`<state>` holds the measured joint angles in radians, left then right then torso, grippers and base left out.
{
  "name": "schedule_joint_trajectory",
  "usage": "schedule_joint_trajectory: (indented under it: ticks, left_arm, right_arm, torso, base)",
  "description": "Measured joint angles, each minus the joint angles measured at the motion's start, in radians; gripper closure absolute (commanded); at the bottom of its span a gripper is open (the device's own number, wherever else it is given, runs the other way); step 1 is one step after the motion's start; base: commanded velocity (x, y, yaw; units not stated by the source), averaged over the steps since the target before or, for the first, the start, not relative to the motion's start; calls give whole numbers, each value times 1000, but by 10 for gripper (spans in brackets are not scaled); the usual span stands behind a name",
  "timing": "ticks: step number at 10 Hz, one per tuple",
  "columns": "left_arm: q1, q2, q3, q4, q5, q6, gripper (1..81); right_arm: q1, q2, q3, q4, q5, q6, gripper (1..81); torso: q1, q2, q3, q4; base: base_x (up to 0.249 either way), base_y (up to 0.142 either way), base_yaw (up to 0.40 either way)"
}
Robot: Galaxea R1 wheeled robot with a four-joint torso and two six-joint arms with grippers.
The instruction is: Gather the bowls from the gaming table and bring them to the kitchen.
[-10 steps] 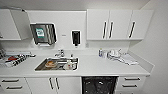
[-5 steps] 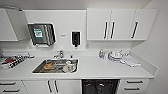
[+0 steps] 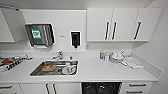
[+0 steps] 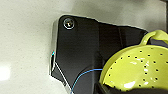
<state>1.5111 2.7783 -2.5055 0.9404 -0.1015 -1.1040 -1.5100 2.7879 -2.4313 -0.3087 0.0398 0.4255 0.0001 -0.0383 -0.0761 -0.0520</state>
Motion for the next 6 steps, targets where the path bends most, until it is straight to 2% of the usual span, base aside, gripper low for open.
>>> schedule_joint_trajectory:
  ticks: [3,6]
  left_arm:
    - [0,0,0,0,0,0,811]
    - [0,-3,0,0,-11,0,811]
  right_arm:
    - [0,-1,-4,-1,0,0,811]
    - [3,-1,-4,-1,1,0,811]
  torso:
    - [0,0,0,0]
    - [1,0,0,0]
  base:
    - [103,0,0]
    - [0,0,0]
